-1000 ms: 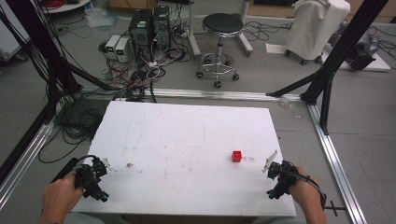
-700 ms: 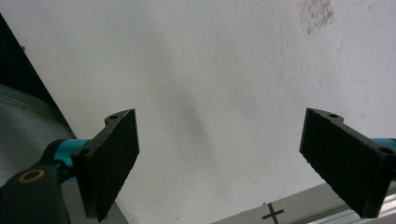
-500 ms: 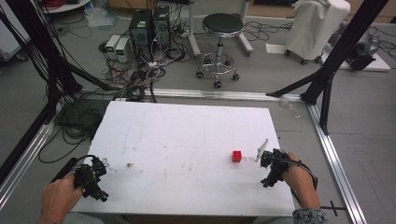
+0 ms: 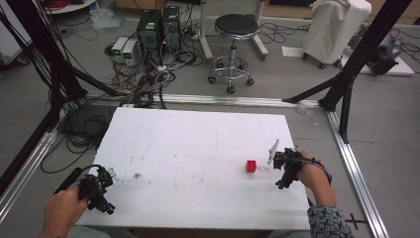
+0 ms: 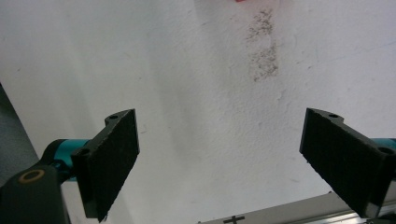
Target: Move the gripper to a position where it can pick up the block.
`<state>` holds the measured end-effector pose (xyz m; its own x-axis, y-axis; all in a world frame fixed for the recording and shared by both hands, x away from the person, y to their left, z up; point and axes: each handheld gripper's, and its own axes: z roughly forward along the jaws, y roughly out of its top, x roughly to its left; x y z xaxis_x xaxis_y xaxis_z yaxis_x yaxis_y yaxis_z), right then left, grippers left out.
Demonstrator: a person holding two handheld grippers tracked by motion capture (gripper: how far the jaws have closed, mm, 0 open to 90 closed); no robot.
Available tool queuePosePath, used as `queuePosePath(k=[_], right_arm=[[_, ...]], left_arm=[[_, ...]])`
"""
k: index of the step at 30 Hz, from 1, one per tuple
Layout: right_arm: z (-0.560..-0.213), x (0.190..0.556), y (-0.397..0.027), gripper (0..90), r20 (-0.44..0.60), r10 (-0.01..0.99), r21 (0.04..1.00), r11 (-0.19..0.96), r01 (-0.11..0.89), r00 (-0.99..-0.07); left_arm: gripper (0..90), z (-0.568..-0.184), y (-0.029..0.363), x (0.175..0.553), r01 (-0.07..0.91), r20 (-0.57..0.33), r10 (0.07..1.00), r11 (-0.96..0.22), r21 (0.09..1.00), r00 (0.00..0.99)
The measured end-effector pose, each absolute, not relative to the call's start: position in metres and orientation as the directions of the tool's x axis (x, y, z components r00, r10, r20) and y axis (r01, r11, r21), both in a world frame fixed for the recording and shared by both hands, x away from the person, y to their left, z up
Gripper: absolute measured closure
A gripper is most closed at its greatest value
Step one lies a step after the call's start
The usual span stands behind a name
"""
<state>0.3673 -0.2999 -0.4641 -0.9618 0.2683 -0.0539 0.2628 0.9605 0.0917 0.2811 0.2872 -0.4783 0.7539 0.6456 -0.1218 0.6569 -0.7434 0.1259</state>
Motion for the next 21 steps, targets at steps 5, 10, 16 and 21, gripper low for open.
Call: queuePosePath(k=[5, 10, 16, 21], right_arm=[[-0.46, 0.377, -0.294, 11.2, -0.073, 0.237, 0.081, 0.97, 0.231, -0.969], [-0.458, 0.385, -0.289, 11.3, -0.094, 0.217, 0.08, 0.974, 0.21, -0.972], [-0.458, 0.39, -0.282, 11.3, -0.094, 0.183, 0.066, 0.982, 0.177, -0.979], [-0.46, 0.397, -0.274, 11.2, -0.1, 0.147, 0.056, 0.988, 0.142, -0.984]], left_arm=[[22.9, -0.478, 0.288, 0.282, 0.653, -0.12, 0.642, -0.748, 0.122, 0.757], [22.9, -0.478, 0.287, 0.281, 0.655, -0.123, 0.644, -0.745, 0.125, 0.755], [22.9, -0.478, 0.287, 0.281, 0.657, -0.121, 0.646, -0.744, 0.123, 0.754], [22.9, -0.478, 0.287, 0.281, 0.652, -0.12, 0.641, -0.749, 0.12, 0.758]])
